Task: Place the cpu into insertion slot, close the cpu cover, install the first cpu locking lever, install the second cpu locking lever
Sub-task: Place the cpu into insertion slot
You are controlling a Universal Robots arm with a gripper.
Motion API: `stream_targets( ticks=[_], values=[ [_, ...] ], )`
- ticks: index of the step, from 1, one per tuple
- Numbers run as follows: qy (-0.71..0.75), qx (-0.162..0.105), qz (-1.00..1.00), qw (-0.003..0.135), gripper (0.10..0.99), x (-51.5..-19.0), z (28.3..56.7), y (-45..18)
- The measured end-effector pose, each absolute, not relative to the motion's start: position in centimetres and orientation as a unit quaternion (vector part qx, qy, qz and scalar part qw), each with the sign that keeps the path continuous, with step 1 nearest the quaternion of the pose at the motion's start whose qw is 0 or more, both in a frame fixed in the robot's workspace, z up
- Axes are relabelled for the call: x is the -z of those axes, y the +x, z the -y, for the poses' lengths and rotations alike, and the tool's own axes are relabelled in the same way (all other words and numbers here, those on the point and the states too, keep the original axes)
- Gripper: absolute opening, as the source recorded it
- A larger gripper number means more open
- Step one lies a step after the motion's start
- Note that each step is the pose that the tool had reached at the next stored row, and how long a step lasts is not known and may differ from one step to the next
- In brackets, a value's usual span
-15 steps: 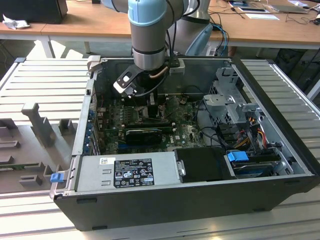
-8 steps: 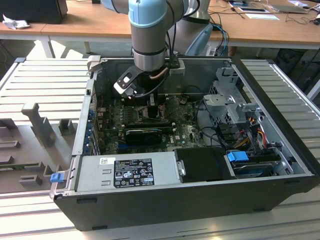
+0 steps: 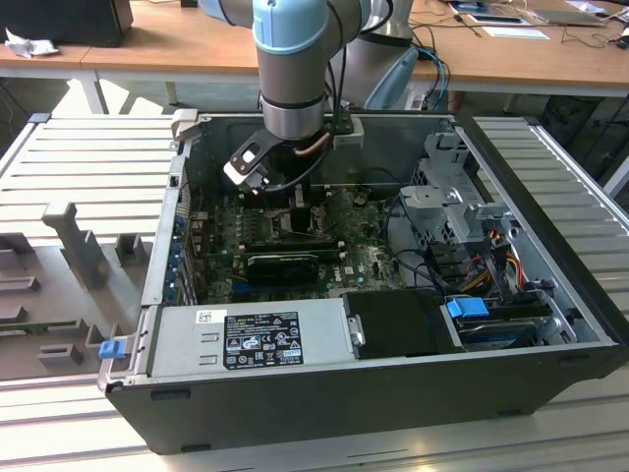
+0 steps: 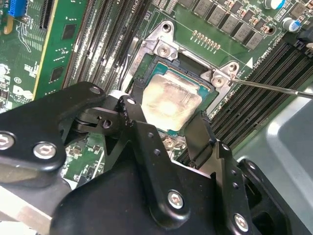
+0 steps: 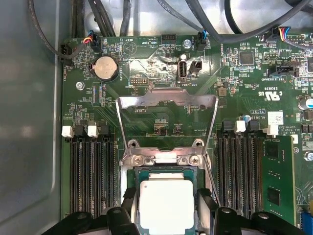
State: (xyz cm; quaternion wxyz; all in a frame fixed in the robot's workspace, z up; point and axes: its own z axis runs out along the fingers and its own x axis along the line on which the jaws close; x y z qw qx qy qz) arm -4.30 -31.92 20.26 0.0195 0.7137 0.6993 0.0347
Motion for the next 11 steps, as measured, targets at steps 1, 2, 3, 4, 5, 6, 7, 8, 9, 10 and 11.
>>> stream_targets(
  ticks=[1, 2, 3, 4, 5, 6, 7, 8, 9, 10, 11],
  values=[
    [0.714, -0.035, -0.699, 0.02, 0.604, -20.3, 31.9, -4.3],
    [0.714, -0.035, -0.699, 0.02, 0.604, -20.5, 31.9, -4.3],
    [0.714, -0.035, -0.699, 0.02, 0.604, -20.7, 31.9, -4.3],
    [0.714, -0.035, -0.699, 0.02, 0.604, -21.0, 31.9, -4.3],
    [0.714, -0.035, -0.699, 0.02, 0.588, -21.0, 31.9, -4.3],
    [0.714, -0.035, -0.699, 0.02, 0.522, -21.1, 31.9, -4.3],
    [0.715, -0.035, -0.698, 0.02, 0.459, -21.1, 31.9, -4.3],
    [0.715, -0.035, -0.698, 0.02, 0.459, -21.2, 31.9, -4.3],
    [0.715, -0.034, -0.698, 0.02, 0.4, -21.3, 31.9, -4.3],
    [0.715, -0.034, -0.698, 0.02, 0.4, -21.3, 31.9, -4.3],
    [0.715, -0.034, -0.698, 0.02, 0.337, -21.4, 31.9, -4.3]
  ],
)
